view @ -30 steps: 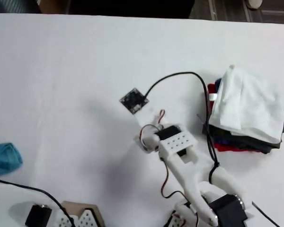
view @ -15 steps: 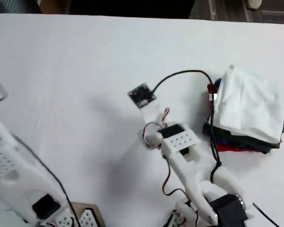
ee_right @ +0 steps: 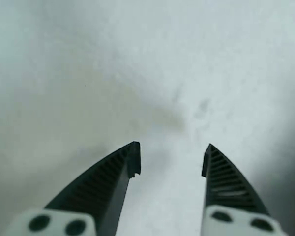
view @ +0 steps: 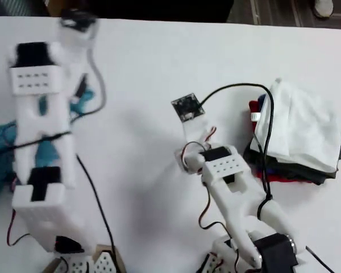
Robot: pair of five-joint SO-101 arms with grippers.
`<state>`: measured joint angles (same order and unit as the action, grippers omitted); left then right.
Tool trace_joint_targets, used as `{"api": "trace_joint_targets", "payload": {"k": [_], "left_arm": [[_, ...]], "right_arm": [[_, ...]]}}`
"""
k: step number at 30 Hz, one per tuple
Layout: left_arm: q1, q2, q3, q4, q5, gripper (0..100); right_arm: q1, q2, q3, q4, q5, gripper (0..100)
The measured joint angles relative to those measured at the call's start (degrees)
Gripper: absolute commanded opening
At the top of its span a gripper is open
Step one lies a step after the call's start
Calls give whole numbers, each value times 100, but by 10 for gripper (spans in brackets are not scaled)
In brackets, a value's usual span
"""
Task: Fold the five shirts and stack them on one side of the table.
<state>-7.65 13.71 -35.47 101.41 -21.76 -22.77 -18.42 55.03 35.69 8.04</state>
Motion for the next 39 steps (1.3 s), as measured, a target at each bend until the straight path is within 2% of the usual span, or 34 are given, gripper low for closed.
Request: {"api": "trace_joint_targets", "payload": {"k": [8, 10, 16, 19, 22, 25, 30, 34, 39], "left_arm": [[1925, -105, 0, 0, 0, 29], [2251, -105, 0, 0, 0, 61], [2391, -114, 0, 0, 0, 298], [2286, -132, 0, 0, 0, 307], [1969, -255, 0, 0, 0, 293], [1371, -510, -62, 0, 0, 295], [-237, -624, 149, 0, 0, 295], [-1521, -624, 1011, 0, 0, 294], [-2426, -624, 2277, -598, 0, 294]], "right_arm": [[0, 0, 0, 0, 0, 212], [-9, 0, 0, 0, 0, 212], [0, 0, 0, 0, 0, 212], [-9, 0, 0, 0, 0, 212], [0, 0, 0, 0, 0, 212], [-9, 0, 0, 0, -26, 212], [-9, -26, -18, 26, -18, 212], [-9, -26, -686, 765, 404, 212], [-316, -26, -2171, 2242, 941, 212]]}}
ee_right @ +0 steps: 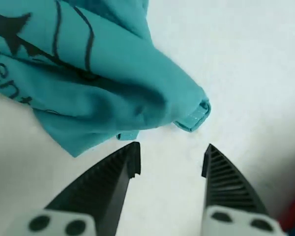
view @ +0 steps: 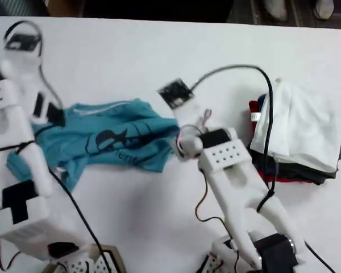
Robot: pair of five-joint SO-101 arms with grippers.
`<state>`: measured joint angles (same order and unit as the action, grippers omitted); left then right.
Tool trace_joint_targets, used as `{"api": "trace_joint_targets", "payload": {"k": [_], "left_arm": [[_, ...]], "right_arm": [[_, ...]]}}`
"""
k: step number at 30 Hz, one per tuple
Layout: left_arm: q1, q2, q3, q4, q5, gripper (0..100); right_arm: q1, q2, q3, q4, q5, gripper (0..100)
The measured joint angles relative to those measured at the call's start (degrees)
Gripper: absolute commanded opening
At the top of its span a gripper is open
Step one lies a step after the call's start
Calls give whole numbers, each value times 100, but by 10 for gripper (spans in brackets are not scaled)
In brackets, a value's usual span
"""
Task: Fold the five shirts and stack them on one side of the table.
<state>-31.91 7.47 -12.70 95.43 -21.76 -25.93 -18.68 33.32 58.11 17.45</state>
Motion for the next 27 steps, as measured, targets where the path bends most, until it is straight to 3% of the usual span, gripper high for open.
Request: {"api": "trace_joint_targets", "payload": {"k": [7, 20, 27], "left_arm": [[-1284, 0, 1116, -870, 149, 294], [-4510, 0, 1275, -932, 185, 294], [-5301, 0, 1609, -932, -369, 294]], "right_arm": [[-782, 1169, -2365, 1371, 97, 212], [-1802, 4993, -6752, 2409, 97, 214], [-2057, 7209, -8730, 2593, 97, 214]]}}
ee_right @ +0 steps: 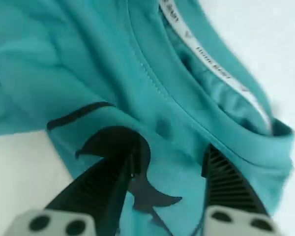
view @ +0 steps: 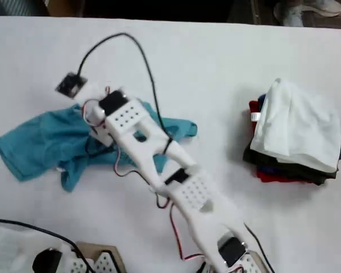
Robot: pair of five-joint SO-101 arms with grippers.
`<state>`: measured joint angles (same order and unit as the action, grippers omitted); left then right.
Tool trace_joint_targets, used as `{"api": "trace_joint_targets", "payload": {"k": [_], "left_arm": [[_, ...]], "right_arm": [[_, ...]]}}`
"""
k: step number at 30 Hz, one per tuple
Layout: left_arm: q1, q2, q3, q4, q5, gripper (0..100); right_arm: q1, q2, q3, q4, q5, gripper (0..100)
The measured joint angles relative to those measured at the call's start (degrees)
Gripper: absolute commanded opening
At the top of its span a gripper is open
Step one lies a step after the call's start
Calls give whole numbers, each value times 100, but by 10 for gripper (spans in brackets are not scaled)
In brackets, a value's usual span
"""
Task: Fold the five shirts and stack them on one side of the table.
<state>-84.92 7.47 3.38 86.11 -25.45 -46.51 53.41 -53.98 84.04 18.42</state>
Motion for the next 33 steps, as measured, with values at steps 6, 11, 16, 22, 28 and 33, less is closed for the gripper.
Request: {"api": "trace_joint_targets", "payload": {"k": [6, 11, 16, 22, 28, 33], "left_arm": [[-202, 0, 114, 0, -123, 294], [-132, 0, 132, 0, -123, 294], [237, 0, 141, 0, -123, 294], [862, 0, 141, 141, -105, 294], [1495, 0, 141, 141, 105, 294], [2013, 0, 141, 141, 114, 294]], "right_arm": [[79, 1116, -958, 255, 0, 195], [519, 1301, -1565, 844, 0, 22], [1556, 1310, -1987, 1169, 0, 22], [2892, 1310, -2207, 1275, 0, 24], [3033, 1310, -2207, 1327, 0, 147], [2576, 826, -2207, 1327, 0, 300]]}}
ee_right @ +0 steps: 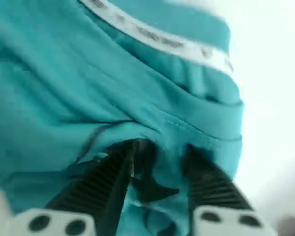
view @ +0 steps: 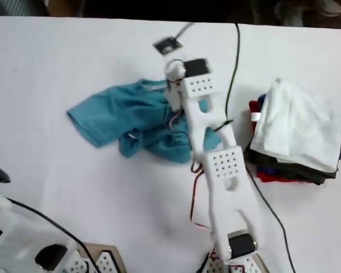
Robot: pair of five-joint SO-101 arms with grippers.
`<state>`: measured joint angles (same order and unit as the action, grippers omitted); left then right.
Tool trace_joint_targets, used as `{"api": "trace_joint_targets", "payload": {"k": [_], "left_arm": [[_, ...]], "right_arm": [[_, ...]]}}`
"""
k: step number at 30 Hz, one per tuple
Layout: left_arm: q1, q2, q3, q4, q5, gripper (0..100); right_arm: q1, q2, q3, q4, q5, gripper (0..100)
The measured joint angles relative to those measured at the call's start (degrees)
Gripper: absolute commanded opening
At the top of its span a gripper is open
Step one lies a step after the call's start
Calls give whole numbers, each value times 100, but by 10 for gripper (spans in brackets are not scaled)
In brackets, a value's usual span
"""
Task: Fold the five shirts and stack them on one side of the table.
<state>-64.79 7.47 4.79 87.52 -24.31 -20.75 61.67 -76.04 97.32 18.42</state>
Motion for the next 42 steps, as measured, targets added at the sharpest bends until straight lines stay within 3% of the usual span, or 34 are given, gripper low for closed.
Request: {"api": "trace_joint_targets", "payload": {"k": [6, 12, 17, 21, 26, 28, 36, 42], "left_arm": [[79, 0, 0, 0, 0, 294], [-9, 0, 0, 0, 0, 294], [-281, 0, 0, 0, 0, 294], [-369, 0, 0, 18, 0, 294], [-378, 0, -26, 281, 0, 294], [-378, 0, -149, 387, 0, 294], [-325, 0, -536, 527, 0, 294], [413, 0, -536, 712, 0, 294]], "right_arm": [[-958, -668, -9, -862, 0, 215], [-1855, -387, 404, -2110, 0, 215], [-1987, 484, 492, -2558, 0, 252], [-2075, 835, 492, -2470, 0, 265], [-2057, 844, 492, -2110, 79, 7], [-1996, 844, 484, -1960, 316, 46], [-1363, 835, -158, -730, 607, 22], [-897, 123, -791, 53, 607, 21]]}}
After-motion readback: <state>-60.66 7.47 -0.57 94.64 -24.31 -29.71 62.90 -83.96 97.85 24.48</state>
